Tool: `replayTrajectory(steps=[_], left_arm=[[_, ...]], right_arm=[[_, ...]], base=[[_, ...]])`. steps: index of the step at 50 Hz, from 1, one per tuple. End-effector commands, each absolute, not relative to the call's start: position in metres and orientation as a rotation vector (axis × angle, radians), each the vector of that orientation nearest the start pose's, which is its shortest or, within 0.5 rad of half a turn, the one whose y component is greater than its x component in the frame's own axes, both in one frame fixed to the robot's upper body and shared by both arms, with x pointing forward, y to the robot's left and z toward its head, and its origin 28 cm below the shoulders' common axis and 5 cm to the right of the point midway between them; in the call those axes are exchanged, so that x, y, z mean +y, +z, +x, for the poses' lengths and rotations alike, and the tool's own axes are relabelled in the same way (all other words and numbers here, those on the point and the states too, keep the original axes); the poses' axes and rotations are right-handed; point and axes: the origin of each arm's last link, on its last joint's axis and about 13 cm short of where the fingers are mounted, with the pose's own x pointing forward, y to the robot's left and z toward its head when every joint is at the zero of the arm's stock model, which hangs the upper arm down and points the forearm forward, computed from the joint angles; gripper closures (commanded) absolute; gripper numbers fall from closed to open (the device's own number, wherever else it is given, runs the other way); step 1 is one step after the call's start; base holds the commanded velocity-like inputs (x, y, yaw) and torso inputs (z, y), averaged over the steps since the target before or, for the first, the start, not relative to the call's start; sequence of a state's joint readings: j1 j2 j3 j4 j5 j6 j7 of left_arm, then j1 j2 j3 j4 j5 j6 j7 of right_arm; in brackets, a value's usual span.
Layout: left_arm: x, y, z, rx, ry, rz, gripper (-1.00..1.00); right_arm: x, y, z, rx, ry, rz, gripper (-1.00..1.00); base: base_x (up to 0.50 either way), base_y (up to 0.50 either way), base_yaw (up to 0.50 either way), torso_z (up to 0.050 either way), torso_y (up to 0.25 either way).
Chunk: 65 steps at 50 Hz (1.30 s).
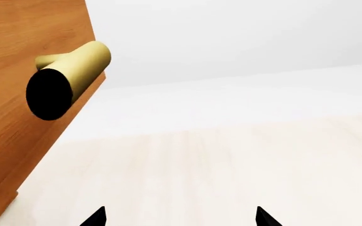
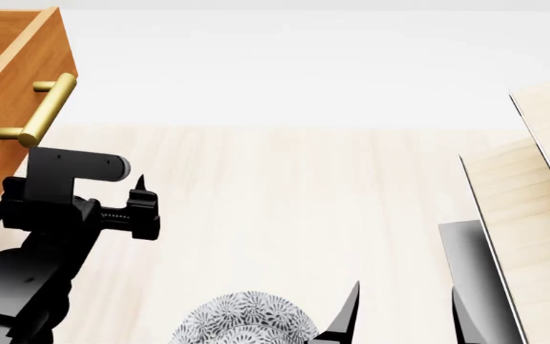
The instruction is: Close the top drawer of the cabinet.
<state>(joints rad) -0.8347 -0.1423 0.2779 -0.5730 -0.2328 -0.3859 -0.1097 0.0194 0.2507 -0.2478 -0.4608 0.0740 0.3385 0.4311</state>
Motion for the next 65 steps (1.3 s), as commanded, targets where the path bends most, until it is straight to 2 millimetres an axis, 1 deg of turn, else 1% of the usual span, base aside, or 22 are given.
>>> replayTrajectory(steps=[1,7,15,21,33,36,42,45,46,50,59,65], left_arm=[[0.218,0.103,0.395,0.213,0.012,0.082,-1.0],[0.221,0.103,0.404,0.219,0.035,0.085,-1.0],[0.226,0.115,0.41,0.212,0.069,0.097,-1.0],[0.23,0.13,0.413,0.191,0.091,0.102,-1.0],[0.234,0.17,0.406,0.141,0.081,0.074,-1.0],[0.235,0.175,0.404,0.139,0.075,0.06,-1.0],[0.246,0.196,0.408,0.178,0.036,-0.069,-1.0],[0.252,0.205,0.41,0.185,0.041,-0.107,-1.0],[0.256,0.212,0.411,0.184,0.045,-0.122,-1.0],[0.264,0.226,0.409,0.182,0.05,-0.161,-1.0],[0.282,0.24,0.409,0.171,0.082,-0.208,-1.0],[0.297,0.244,0.417,0.177,0.157,-0.221,-1.0]], right_arm=[[-0.092,0.082,0.202,-0.127,-0.142,-0.147,-1.0],[-0.092,0.082,0.202,-0.124,-0.143,-0.148,-1.0],[-0.092,0.081,0.204,-0.119,-0.145,-0.148,-1.0],[-0.092,0.08,0.205,-0.116,-0.143,-0.151,-1.0],[-0.092,0.079,0.208,-0.109,-0.144,-0.153,-1.0],[-0.091,0.079,0.208,-0.109,-0.144,-0.154,-1.0],[-0.091,0.079,0.21,-0.105,-0.146,-0.154,-1.0],[-0.091,0.078,0.211,-0.104,-0.147,-0.156,-1.0],[-0.091,0.078,0.212,-0.103,-0.146,-0.156,-1.0],[-0.091,0.077,0.212,-0.1,-0.147,-0.157,-1.0],[-0.092,0.076,0.211,-0.098,-0.149,-0.157,-1.0],[-0.092,0.075,0.211,-0.094,-0.148,-0.16,-1.0]], base=[[0.0,0.0,0.0,0.0,0.0],[0.0,0.0,0.0,0.0,0.0],[0.0,0.0,0.0,0.0,0.0],[0.0,0.0,0.0,0.0,0.002],[0.0,0.0,0.0,0.0,0.003],[0.0,0.0,0.0,0.0,0.0],[0.0,0.0,0.0,0.0,0.006],[0.0,0.0,0.0,0.005,0.004],[0.0,0.0,0.0,0.0,0.011],[0.0,0.0,0.0,0.0,0.005],[0.0,0.0,0.0,0.002,0.005],[0.0,0.0,0.0,0.002,0.006]])
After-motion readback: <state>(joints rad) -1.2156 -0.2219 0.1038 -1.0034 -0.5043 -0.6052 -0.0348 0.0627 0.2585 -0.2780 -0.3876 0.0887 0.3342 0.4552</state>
